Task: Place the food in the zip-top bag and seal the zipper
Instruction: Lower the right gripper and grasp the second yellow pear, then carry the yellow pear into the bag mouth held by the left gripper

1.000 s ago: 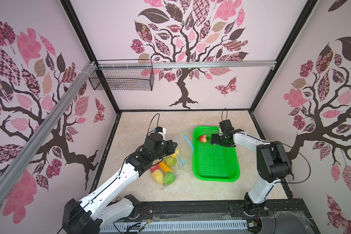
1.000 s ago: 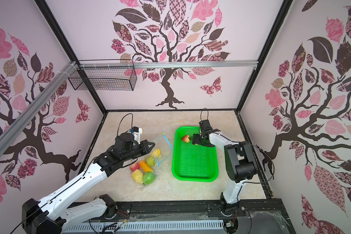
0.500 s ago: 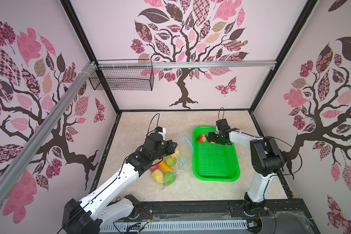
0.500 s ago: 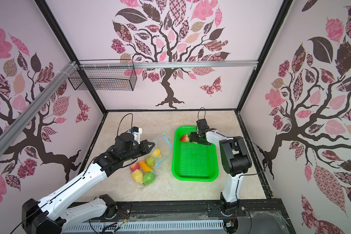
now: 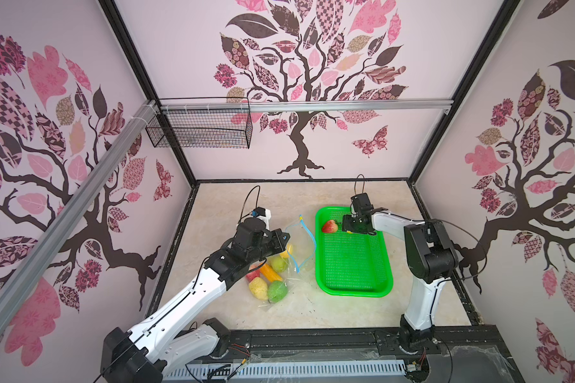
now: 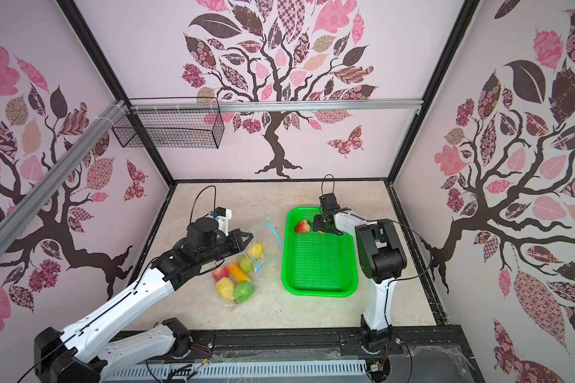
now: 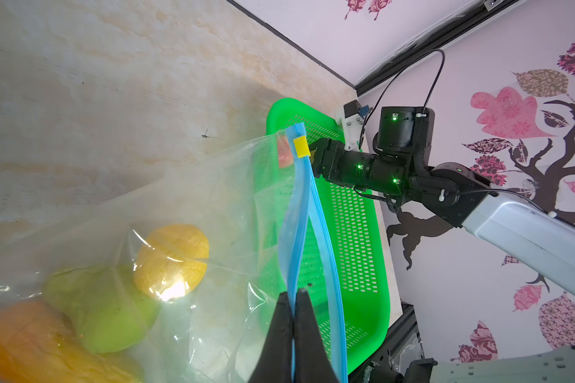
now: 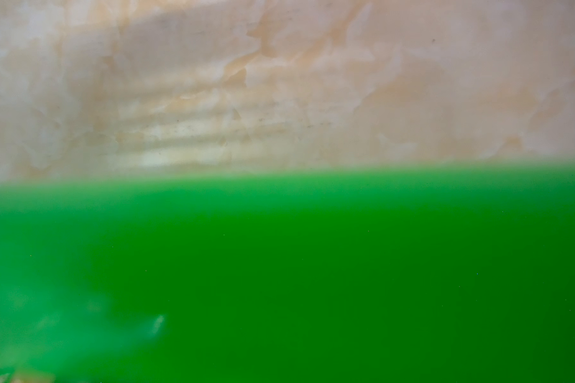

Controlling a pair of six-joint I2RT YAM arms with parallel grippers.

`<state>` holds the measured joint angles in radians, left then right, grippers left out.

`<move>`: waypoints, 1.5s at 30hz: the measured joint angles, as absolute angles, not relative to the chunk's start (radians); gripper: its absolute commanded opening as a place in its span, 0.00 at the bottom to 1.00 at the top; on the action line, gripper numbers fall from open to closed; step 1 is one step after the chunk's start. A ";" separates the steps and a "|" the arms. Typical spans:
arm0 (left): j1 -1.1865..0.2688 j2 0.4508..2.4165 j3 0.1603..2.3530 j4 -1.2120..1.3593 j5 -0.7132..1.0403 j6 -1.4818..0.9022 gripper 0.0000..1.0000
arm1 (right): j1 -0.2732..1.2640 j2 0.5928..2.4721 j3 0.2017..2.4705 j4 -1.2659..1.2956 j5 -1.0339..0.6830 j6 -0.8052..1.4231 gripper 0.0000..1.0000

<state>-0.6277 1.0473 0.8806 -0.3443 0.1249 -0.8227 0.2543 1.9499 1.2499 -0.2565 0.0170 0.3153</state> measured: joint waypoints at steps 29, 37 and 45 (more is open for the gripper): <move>-0.628 1.047 0.881 -0.345 0.129 -0.823 0.00 | 0.311 1.431 1.164 -0.405 -0.274 0.243 0.48; -0.628 1.047 0.881 -0.345 0.135 -0.815 0.00 | 0.531 1.330 1.196 -0.402 -0.422 0.231 0.48; -0.628 1.043 0.881 -0.348 0.137 -0.815 0.00 | 0.751 1.340 1.246 -0.390 -0.447 0.232 0.48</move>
